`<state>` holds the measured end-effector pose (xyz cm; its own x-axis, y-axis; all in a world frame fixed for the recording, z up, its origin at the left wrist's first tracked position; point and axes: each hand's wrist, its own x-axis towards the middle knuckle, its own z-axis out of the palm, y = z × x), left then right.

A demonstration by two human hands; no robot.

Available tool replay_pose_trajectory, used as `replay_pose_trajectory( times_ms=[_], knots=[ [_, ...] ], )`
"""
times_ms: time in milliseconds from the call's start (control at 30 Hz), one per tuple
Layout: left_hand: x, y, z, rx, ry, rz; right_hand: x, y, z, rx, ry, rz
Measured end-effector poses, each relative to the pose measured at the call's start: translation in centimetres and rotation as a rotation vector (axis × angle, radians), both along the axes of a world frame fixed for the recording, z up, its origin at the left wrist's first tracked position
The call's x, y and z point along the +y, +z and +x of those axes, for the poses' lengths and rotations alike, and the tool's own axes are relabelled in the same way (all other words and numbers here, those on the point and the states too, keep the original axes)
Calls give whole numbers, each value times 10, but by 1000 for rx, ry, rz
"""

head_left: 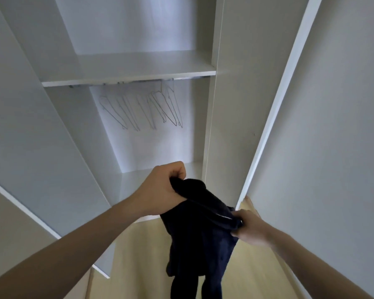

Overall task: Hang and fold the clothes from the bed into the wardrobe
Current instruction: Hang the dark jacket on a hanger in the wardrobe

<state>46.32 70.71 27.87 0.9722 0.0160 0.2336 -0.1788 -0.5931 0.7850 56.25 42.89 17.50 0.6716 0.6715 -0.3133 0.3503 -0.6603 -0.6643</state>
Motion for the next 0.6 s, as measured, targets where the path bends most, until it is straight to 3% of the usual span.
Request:
replay_pose_trajectory(
  times_ms=[167, 233, 300, 500, 533, 600],
  knots=[
    [81, -8, -18, 219, -84, 847, 14, 19, 13, -159, -100, 185],
    [116, -26, -28, 366, -61, 1053, 21, 30, 13, -237, -136, 210],
    [142, -47, -38, 433, 46, 1103, 37, 42, 6, -236, -73, 291],
    [179, -91, -38, 533, 515, 763, 97, 71, -5, -272, 86, 456],
    [183, -92, -34, 541, 573, 601, 105, 73, -4, -261, 110, 469],
    [192, -90, -22, 571, 650, 68, 119, 73, -2, -252, 174, 451]
  ],
)
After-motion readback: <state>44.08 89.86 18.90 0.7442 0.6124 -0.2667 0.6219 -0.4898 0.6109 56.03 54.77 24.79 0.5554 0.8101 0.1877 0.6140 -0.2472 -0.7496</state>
